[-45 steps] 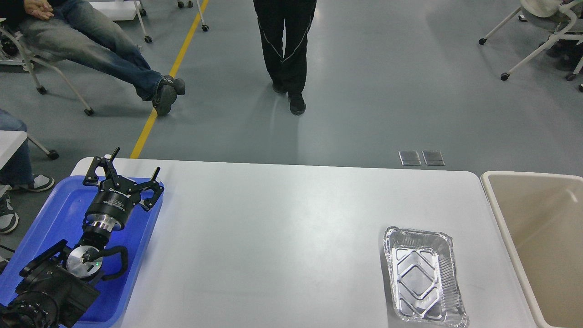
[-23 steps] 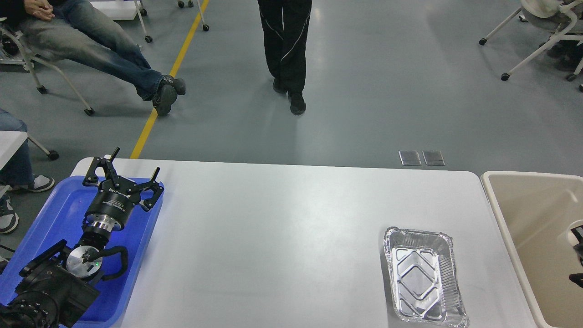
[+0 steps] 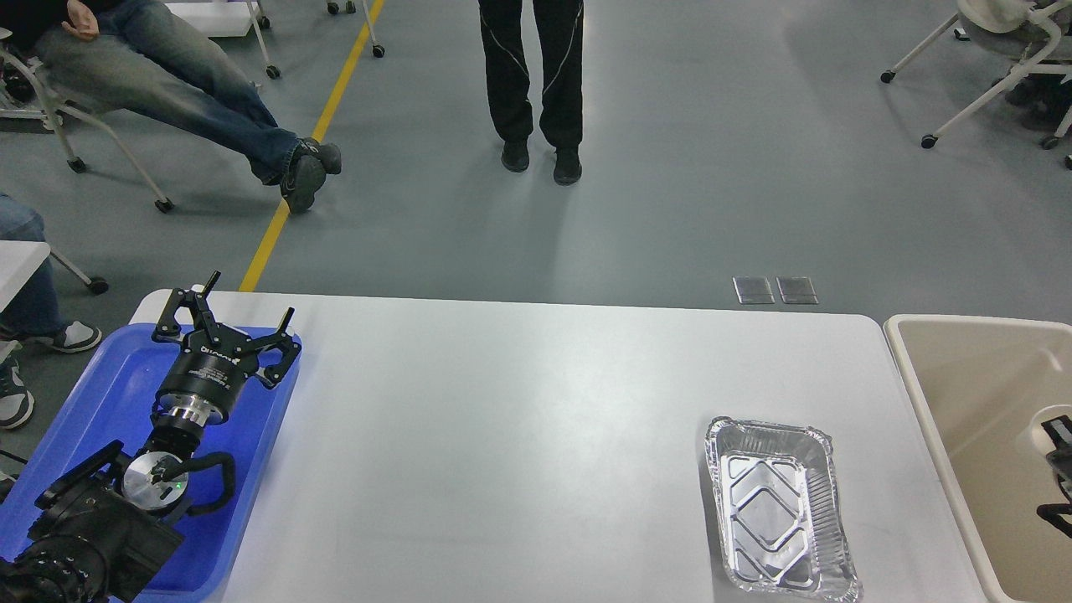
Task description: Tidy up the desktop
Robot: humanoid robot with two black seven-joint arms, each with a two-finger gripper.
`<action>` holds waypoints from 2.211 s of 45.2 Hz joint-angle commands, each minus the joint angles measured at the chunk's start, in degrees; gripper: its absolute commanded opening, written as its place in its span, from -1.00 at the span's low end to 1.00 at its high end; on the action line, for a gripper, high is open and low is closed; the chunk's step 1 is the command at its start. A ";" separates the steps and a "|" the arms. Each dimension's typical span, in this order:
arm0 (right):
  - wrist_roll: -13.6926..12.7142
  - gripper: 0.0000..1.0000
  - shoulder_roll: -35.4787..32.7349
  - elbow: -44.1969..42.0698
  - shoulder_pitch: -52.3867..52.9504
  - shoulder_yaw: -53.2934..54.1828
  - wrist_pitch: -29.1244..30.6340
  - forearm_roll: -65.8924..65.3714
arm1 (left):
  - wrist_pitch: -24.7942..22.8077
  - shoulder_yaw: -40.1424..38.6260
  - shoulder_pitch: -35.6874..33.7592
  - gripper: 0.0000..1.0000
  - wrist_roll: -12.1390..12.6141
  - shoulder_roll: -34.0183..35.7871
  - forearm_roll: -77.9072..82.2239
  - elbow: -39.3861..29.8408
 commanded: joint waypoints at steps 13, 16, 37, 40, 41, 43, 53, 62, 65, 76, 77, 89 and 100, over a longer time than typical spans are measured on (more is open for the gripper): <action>0.05 1.00 -1.24 0.85 2.34 23.55 -0.10 0.04 | 0.00 0.00 0.00 1.00 0.00 0.00 0.00 0.00; 0.05 1.00 -2.03 0.85 2.52 29.26 -0.02 0.04 | 0.00 0.00 0.00 1.00 0.00 0.00 0.00 0.00; 0.93 1.00 -13.19 16.92 9.99 53.79 2.44 0.04 | 0.00 0.00 0.00 1.00 0.00 0.00 0.00 0.00; 2.50 1.00 -13.90 20.26 10.08 59.23 3.41 0.04 | 0.00 0.00 0.00 1.00 0.00 0.00 0.00 0.00; 3.38 1.00 -13.99 20.97 10.08 61.08 3.93 0.04 | 0.00 0.00 0.00 1.00 0.00 0.00 0.00 -0.08; 5.31 1.00 -14.07 22.20 9.99 64.42 5.34 -0.23 | 0.00 0.00 0.00 1.00 0.00 0.00 0.00 0.00; 19.28 1.00 -14.07 26.25 9.38 73.75 16.32 -2.51 | 0.00 0.00 0.00 1.00 0.00 0.00 0.00 0.00; 26.32 1.00 -13.63 29.85 6.31 79.29 21.25 -2.51 | 0.00 0.00 0.00 1.00 0.00 0.00 0.00 -0.08; 28.87 1.00 -12.85 31.69 3.85 81.22 22.66 -2.51 | 0.00 0.00 0.00 1.00 0.00 0.00 0.00 0.00; 31.07 1.00 -5.48 33.10 -5.63 83.95 24.24 -2.51 | 0.00 0.00 0.00 1.00 0.00 0.00 0.00 0.00; 31.07 1.00 -4.85 33.10 -6.44 84.04 24.24 -2.51 | 0.00 0.00 0.00 1.00 0.00 0.00 0.00 0.00; 31.07 1.00 0.77 31.26 -12.51 82.90 24.24 -2.69 | 0.00 0.00 0.00 1.00 0.00 0.00 0.00 0.00; 31.07 1.00 2.19 29.85 -13.57 81.14 24.24 -3.04 | 0.00 0.00 0.00 1.00 0.00 0.00 0.00 0.00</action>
